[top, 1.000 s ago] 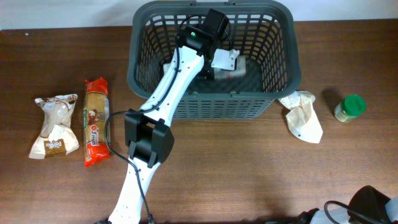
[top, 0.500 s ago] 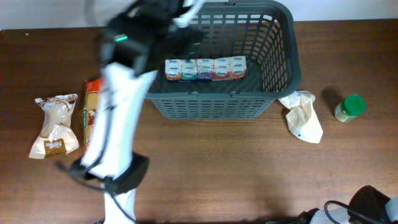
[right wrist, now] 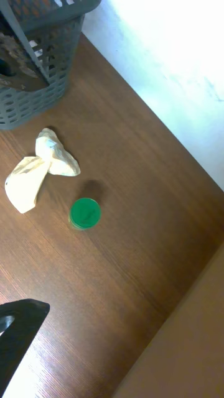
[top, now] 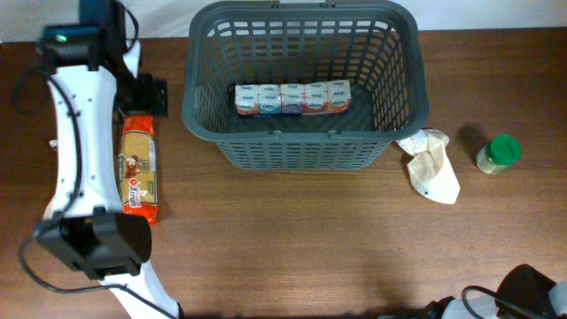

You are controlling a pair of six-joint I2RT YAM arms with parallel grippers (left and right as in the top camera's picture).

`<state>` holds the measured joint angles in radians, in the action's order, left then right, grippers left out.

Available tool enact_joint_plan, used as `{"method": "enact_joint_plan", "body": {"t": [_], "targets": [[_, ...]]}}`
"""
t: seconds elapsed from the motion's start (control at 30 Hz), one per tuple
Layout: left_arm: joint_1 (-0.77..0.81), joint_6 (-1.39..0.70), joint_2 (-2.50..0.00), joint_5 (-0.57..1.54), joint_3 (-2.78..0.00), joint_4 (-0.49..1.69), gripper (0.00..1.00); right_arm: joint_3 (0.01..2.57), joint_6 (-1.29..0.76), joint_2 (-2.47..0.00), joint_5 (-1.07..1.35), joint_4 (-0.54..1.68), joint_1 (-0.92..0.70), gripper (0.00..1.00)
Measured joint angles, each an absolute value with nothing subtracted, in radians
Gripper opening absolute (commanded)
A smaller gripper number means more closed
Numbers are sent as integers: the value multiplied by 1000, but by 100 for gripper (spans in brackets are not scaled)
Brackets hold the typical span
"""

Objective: Pack container
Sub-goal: 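Grasp the red spaghetti package with the left gripper and lift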

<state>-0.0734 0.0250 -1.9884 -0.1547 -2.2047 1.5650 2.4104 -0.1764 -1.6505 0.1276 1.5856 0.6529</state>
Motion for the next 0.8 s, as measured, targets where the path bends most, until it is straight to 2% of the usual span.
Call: {"method": "enact_joint_plan", "body": {"t": [0.2, 0.47, 0.8], "targets": [[-111, -36, -2022, -146, -1807, 1387, 99, 2410, -176, -1650, 128, 1586, 653, 99], [-218, -69, -2022, -144, -1702, 1257, 99, 2410, -176, -1650, 128, 1586, 653, 99], [-305, 42, -2059, -13, -1660, 1188, 99, 2410, -177, -1650, 128, 1586, 653, 99]]}}
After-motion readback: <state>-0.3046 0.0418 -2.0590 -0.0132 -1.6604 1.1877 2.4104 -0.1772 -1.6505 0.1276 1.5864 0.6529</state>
